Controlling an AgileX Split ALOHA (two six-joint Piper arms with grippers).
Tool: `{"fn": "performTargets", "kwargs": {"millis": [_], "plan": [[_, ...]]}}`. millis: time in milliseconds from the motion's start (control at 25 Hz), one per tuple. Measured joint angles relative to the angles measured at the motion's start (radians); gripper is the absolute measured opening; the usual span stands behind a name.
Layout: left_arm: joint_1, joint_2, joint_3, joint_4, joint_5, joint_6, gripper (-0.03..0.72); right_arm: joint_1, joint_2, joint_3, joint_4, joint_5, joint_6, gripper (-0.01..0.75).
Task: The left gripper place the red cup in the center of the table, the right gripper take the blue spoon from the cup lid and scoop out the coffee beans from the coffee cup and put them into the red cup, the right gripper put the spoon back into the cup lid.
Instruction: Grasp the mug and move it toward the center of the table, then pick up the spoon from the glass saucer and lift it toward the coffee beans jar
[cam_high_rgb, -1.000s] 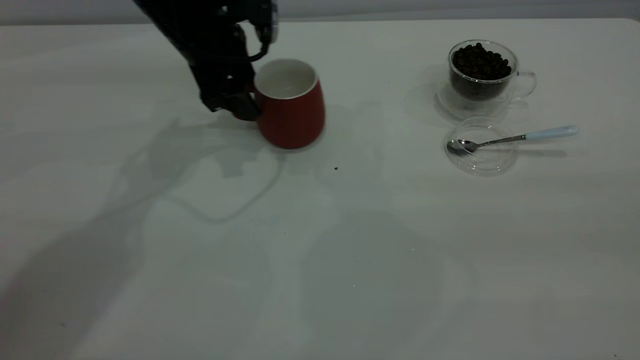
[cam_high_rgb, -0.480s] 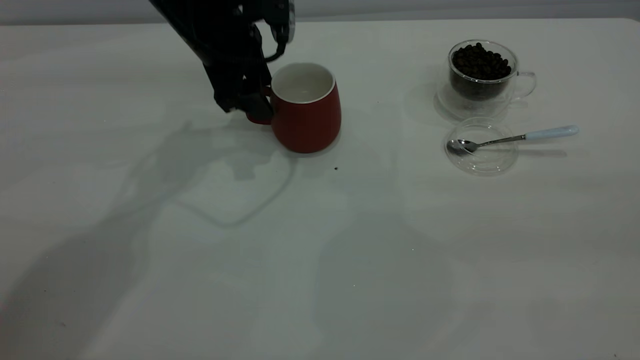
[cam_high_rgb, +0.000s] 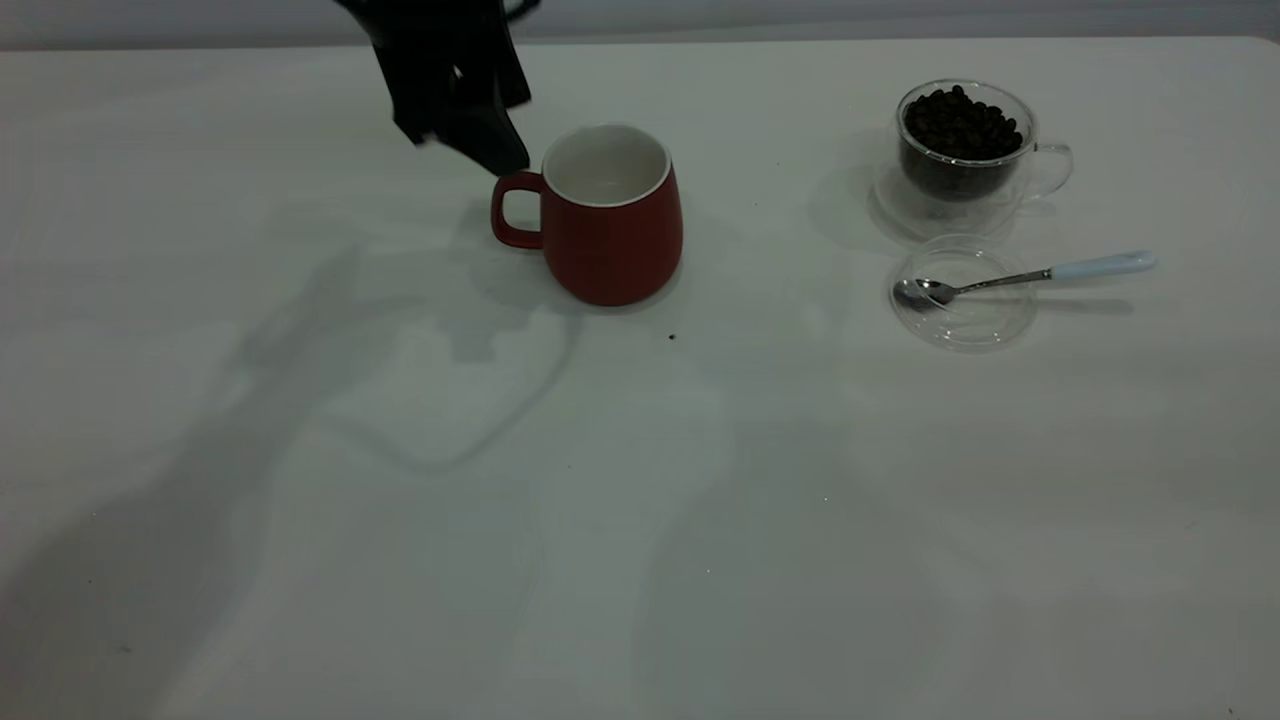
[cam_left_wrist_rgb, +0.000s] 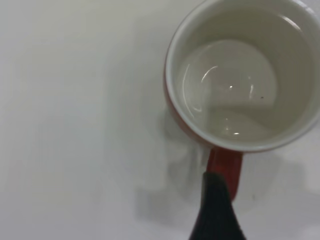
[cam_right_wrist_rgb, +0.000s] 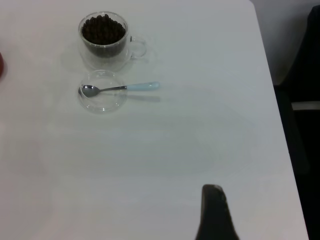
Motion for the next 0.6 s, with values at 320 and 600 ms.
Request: {"fn": "performTargets", "kwargs": {"millis": [320,600], "plan": [[0.016,-0.415,0.001,0.005,0.071,-0.251,0.587,0.000,0.000,0.000,0.000,0.000,0.000,0.543],[0.069,-0.744,0.001,0.063,0.438,-0.685,0.587,0.000,0.000,0.000,0.000,0.000,0.000,0.543]]}}
